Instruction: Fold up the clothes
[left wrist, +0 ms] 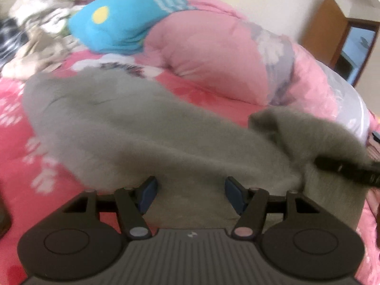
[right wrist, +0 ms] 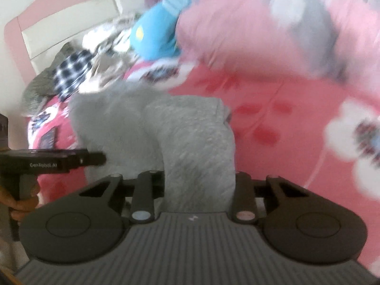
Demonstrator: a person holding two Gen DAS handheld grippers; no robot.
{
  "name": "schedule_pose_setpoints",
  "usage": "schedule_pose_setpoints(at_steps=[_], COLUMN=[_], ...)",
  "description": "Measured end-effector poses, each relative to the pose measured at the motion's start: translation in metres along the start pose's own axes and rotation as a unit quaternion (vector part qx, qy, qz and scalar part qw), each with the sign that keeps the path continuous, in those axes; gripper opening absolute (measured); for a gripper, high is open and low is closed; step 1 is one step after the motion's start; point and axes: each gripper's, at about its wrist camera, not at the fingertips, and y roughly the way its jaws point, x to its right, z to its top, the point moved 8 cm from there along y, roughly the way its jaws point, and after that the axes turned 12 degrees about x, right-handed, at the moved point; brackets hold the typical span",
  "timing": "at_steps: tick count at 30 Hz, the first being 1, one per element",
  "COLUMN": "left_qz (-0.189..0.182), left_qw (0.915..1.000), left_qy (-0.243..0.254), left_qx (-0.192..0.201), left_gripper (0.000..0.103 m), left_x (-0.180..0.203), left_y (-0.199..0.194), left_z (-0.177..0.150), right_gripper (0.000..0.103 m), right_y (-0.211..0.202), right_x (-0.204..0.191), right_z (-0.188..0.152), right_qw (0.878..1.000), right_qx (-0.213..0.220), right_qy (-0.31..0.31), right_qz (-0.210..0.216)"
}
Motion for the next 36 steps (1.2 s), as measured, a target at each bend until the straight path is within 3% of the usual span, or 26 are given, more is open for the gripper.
schedule_pose_setpoints(at_steps=[3,8,11,15,18,21,22,24,26,30,32,36], left_qz=[-0.022,-0.051,-0.057,-0.057,-0.054,-0.049,-0.048,-0.046,-0.044,-0.033,-0.027,-0.015], left_qw=[0.9996,0.9984,0.9982,0.9984,0.9985,0.9987,0.9986,0.9985,0.9983,0.9983,0.9982,0.9979], left_qy=[0.014,0.022,0.015,0.002,-0.004,-0.015,-0.019,-0.028,-0.035,-0.044,-0.048,-0.056], left_qx=[0.008,0.008,0.005,0.004,0.006,0.008,0.009,0.013,0.016,0.021,0.024,0.028], left_gripper=[0.064,0.064,0.064,0.064,0.064,0.064,0.064,0.064,0.064,0.064,0.064,0.064], left_x=[0.02,0.041,0.041,0.035,0.028,0.019,0.016,0.011,0.006,-0.005,-0.01,-0.021], left_y=[0.002,-0.001,-0.004,-0.006,-0.01,-0.013,-0.014,-0.017,-0.019,-0.021,-0.023,-0.026], left_z=[0.007,0.004,-0.001,-0.002,-0.002,-0.001,-0.001,0.002,0.003,0.005,0.006,0.008], right_gripper=[0.025,0.025,0.026,0.031,0.04,0.074,0.089,0.098,0.1,0.101,0.101,0.101], right_y=[-0.031,-0.094,-0.12,-0.117,-0.11,-0.12,-0.125,-0.139,-0.153,-0.185,-0.184,-0.129], right_x=[0.021,0.061,0.078,0.098,0.108,0.11,0.108,0.109,0.112,0.127,0.125,0.09], right_z=[0.026,0.048,0.03,-0.024,-0.06,-0.06,-0.053,-0.037,-0.021,0.006,0.02,0.036], right_qw=[0.996,0.987,0.986,0.988,0.984,0.981,0.982,0.984,0.984,0.967,0.964,0.975], right_qx=[0.05,0.094,0.085,0.014,-0.038,-0.03,-0.018,0.007,0.024,0.086,0.113,0.105], right_qy=[-0.047,-0.055,-0.044,-0.009,0.013,0.031,0.037,0.062,0.089,0.162,0.182,0.183], right_qz=[-0.056,-0.114,-0.135,-0.156,-0.174,-0.189,-0.185,-0.168,-0.154,-0.175,-0.159,-0.067])
